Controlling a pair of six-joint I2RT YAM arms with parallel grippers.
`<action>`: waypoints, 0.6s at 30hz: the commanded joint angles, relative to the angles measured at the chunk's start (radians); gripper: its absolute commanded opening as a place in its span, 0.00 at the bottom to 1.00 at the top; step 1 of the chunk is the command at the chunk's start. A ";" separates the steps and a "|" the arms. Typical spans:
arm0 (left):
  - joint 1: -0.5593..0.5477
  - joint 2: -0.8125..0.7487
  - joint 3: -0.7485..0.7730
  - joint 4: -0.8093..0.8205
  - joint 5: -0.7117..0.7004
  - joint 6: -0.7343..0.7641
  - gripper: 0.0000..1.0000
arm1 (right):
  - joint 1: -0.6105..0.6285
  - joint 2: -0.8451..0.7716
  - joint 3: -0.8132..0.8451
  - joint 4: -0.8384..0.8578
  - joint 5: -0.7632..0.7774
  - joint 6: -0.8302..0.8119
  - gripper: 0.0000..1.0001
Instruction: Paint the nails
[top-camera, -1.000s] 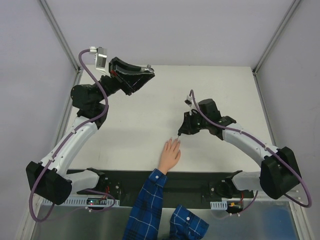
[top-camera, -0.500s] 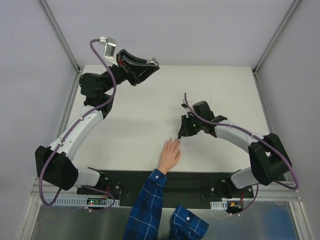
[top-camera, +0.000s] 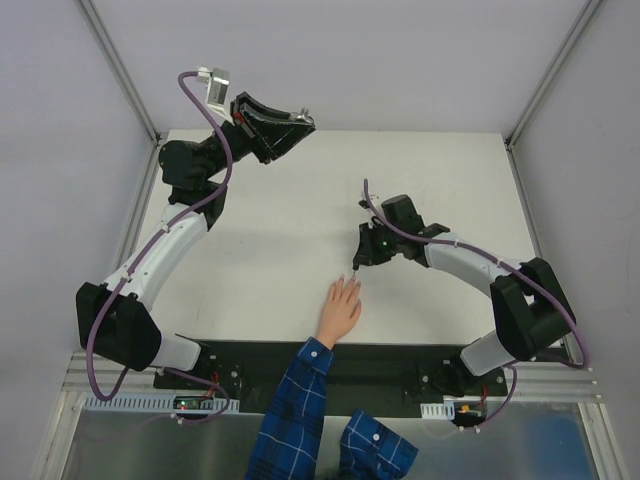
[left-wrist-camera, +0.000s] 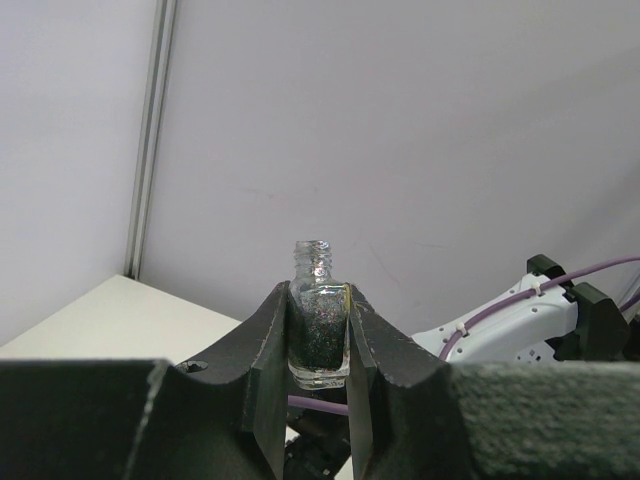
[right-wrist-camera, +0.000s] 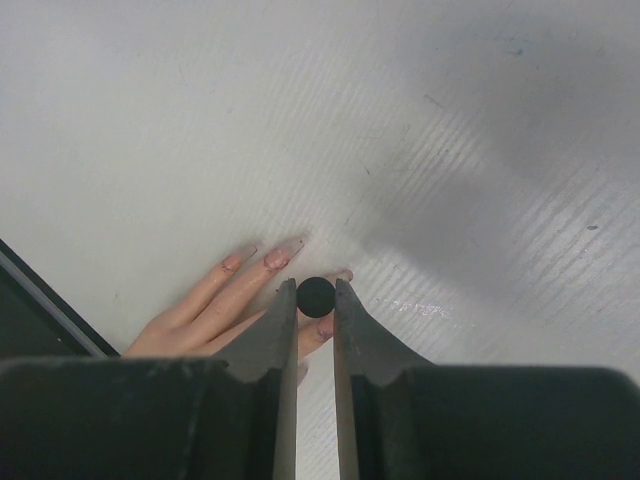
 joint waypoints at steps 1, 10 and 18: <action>0.015 -0.016 0.045 0.082 0.031 -0.017 0.00 | -0.002 0.017 0.034 0.019 0.003 -0.018 0.00; 0.025 -0.014 0.045 0.082 0.034 -0.018 0.00 | -0.002 0.042 0.039 0.015 0.013 -0.013 0.00; 0.029 -0.014 0.045 0.081 0.034 -0.018 0.00 | -0.002 0.048 0.037 0.009 0.016 -0.012 0.00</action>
